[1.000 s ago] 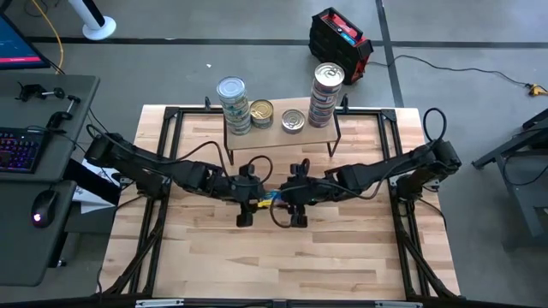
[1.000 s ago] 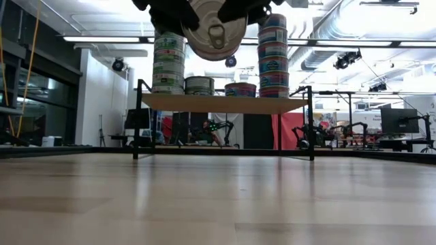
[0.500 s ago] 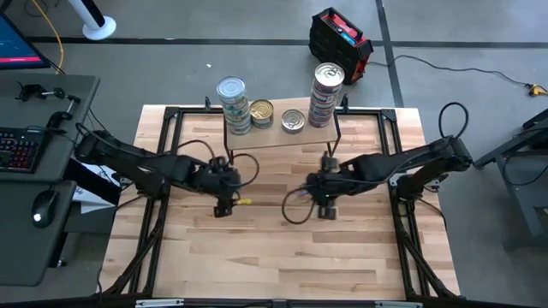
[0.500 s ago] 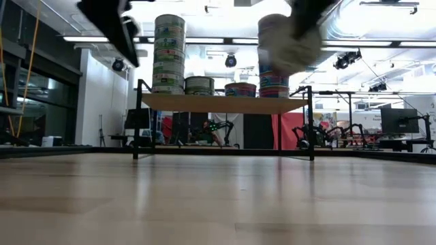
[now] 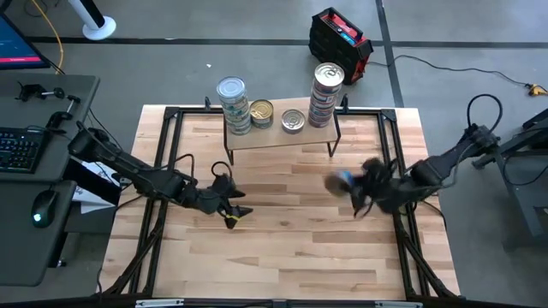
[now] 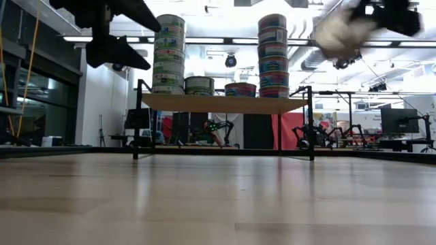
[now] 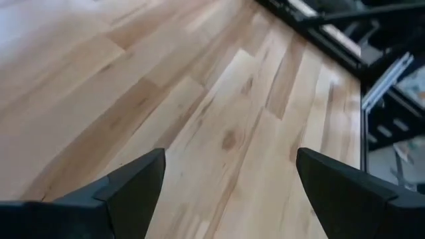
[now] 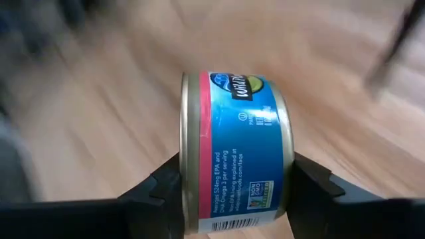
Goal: Stack canned seafood by type on shelf
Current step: Stack the blue pink tuna can on top of the other blue pink tuna cans on the shelf
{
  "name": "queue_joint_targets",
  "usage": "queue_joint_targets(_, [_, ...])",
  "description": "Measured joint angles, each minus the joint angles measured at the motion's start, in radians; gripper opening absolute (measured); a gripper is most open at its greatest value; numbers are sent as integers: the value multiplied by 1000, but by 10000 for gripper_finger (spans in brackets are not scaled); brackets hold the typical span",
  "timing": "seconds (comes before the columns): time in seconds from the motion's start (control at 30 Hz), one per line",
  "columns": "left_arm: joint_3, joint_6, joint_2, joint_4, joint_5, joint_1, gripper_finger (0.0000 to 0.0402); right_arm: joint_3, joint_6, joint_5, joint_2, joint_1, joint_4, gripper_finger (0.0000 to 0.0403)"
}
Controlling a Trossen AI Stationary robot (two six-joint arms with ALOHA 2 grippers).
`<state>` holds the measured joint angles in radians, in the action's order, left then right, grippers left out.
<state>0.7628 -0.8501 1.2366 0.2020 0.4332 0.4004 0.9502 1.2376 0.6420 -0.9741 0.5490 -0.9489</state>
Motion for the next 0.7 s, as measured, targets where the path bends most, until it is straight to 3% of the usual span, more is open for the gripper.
queue_joint_targets(0.07, [0,-2,2,-11,22,-2,332,-35,18,191,56,-17,212,166])
queue_joint_targets(0.13, [0,8,1,-25,30,-10,333,-46,-73,327,102,-57,418,166])
queue_joint_targets(0.27, [0,40,-4,-23,31,-24,333,-47,-270,378,128,-175,740,166])
queue_joint_targets(0.37, [0,41,-4,-21,22,-31,333,-47,-266,359,85,-240,815,166])
queue_joint_targets(0.53, [0,41,-4,-16,15,-33,333,-49,7,397,-90,-284,787,166])
queue_joint_targets(0.7, [0,63,-4,-16,-45,-33,333,-50,355,522,-316,-306,935,166])
